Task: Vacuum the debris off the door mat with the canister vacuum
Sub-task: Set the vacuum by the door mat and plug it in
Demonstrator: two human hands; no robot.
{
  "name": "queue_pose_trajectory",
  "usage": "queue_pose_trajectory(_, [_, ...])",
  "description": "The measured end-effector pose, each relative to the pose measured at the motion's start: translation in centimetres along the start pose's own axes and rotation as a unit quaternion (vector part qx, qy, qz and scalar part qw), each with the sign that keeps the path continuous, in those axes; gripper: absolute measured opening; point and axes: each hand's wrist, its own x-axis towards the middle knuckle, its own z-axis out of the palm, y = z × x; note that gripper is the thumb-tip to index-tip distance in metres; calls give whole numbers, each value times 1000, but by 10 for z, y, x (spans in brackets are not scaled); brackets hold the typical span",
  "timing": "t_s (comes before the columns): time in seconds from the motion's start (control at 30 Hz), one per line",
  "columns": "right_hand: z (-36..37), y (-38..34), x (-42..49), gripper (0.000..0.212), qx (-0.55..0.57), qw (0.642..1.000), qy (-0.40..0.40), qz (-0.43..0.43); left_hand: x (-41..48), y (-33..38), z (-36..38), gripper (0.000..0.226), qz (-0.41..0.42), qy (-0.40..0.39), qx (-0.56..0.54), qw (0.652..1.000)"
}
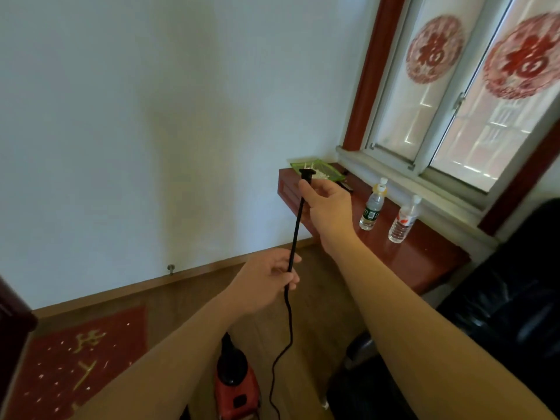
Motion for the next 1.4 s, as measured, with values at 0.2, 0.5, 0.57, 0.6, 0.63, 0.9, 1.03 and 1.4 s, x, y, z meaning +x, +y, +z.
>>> queue_pose_trajectory(0.2, [3,-49,-35,11,1,998,60,-34,-24,30,-22,29,22,-34,-60,997])
queue_pose_trajectory(0.5, [-7,-94,-107,9,-37,983,169,-57,-66,57,-29,28,78,-108,-105,985])
queue_pose_trajectory(0.57, [-18,-105,-126,10,-52,978,191,-57,-74,65,-24,29,96,-131,-113,980])
queue_pose_trajectory(0.6, [-24,-109,-135,13,-59,976,203,-57,-77,69,-21,29,105,-143,-116,977])
queue_pose_trajectory(0.63, [-31,-113,-143,14,-65,973,215,-57,-80,74,-18,28,113,-155,-119,974])
queue_pose_trajectory(0.9, [-104,-138,-208,10,-102,941,310,-87,-99,126,34,26,163,-249,-130,946])
queue_pose_trajectory(1.03, [-157,-149,-250,20,-123,924,352,-86,-119,158,83,27,195,-287,-125,930])
queue_pose_trajectory(1.4, [-310,-167,-398,21,-74,893,439,-66,-218,247,230,28,237,-376,-118,888])
